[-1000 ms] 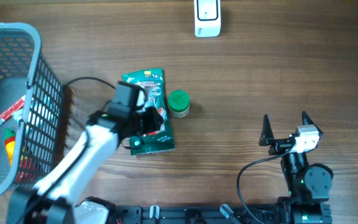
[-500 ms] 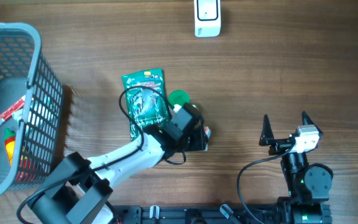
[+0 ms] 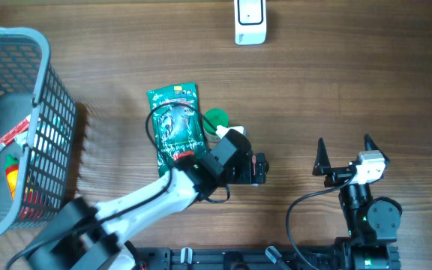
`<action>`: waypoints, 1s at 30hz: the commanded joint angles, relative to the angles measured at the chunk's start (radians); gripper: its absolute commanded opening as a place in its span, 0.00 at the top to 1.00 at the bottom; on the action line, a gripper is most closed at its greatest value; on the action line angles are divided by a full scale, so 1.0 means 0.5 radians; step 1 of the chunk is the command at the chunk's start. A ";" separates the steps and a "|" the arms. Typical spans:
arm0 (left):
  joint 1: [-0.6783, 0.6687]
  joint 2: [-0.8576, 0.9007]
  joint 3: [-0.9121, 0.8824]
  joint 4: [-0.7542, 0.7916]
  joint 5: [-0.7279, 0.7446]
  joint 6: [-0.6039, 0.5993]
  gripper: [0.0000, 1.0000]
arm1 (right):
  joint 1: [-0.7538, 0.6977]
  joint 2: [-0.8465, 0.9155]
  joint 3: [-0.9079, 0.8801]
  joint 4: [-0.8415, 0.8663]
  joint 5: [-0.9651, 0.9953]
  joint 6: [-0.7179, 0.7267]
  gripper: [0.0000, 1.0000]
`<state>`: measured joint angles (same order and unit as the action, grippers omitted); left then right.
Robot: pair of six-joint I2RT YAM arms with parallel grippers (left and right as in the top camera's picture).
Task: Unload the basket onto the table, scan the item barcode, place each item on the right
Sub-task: 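Carry the snack bag out and set it right of the glove pack, then reach into the basket and grasp the white wipes pack with left gripper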
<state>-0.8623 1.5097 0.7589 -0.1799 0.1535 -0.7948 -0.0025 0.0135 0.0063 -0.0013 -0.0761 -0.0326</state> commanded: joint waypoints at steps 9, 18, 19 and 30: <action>0.410 -0.855 0.764 -1.128 -0.970 0.591 0.00 | 0.010 -0.008 -0.002 0.004 0.032 -0.034 0.00; 1.705 -0.895 1.567 -1.318 -0.972 0.401 0.00 | 0.010 -0.007 -0.002 0.004 0.033 -0.035 0.00; 1.849 -0.895 1.567 -1.322 -0.965 0.306 0.00 | 0.010 -0.007 -0.002 0.004 0.033 -0.035 0.00; 3.027 -0.283 1.566 -1.350 -0.375 -0.049 0.00 | 0.010 -0.007 -0.002 0.004 0.033 -0.035 0.00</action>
<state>0.6163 1.2758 1.5383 -0.8326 -0.1085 -0.7975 -0.0025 0.0139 0.0063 -0.0013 -0.0734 -0.0326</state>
